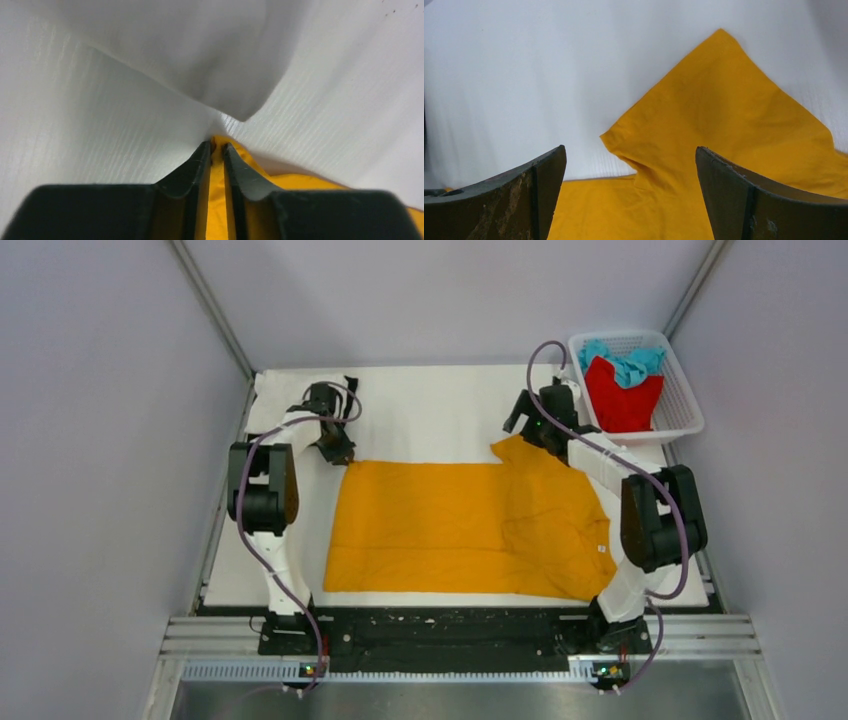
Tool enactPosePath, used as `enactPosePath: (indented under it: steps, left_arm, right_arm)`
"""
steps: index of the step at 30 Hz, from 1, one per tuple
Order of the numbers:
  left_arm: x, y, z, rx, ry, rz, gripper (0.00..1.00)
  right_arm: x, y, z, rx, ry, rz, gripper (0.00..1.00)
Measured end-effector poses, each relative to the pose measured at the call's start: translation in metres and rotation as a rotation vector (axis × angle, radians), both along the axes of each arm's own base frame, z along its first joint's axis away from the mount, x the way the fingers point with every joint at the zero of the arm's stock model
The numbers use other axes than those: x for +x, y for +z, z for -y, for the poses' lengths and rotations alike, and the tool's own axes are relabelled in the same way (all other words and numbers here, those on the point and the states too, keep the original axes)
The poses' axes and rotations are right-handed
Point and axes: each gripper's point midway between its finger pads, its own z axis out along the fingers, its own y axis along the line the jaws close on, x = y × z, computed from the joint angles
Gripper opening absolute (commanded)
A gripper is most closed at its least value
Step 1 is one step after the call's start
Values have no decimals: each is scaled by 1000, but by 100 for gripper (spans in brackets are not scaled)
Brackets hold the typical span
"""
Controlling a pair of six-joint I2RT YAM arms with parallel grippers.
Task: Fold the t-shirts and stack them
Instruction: Grab the side of the flattened tshirt furthest away from the robot with both arms
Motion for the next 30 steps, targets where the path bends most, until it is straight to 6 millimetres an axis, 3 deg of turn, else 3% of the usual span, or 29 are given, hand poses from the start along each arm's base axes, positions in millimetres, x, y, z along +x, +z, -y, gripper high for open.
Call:
enactPosePath:
  steps: [2, 3, 9, 14, 19, 26, 30]
  left_arm:
    - [0, -1, 2, 4, -11, -3, 2]
    - [-1, -1, 4, 5, -16, -5, 0]
    - [-3, -1, 8, 24, -39, -6, 0]
    - [-7, 0, 7, 49, -49, -9, 0]
    - [-17, 7, 5, 77, -50, -9, 0]
    - [-23, 24, 5, 84, -49, 22, 0]
    - [-28, 26, 5, 84, -52, 22, 0]
  right_arm:
    - [3, -7, 4, -7, -10, -19, 99]
    - [6, -10, 7, -15, -16, -29, 99]
    - [34, -12, 24, -100, -68, -36, 99]
    - [79, -2, 31, -204, -89, -4, 96]
    - [109, -22, 33, -274, -82, -34, 90]
    - [104, -80, 44, -369, -82, -184, 74]
    - [102, -81, 50, -397, -103, -203, 65]
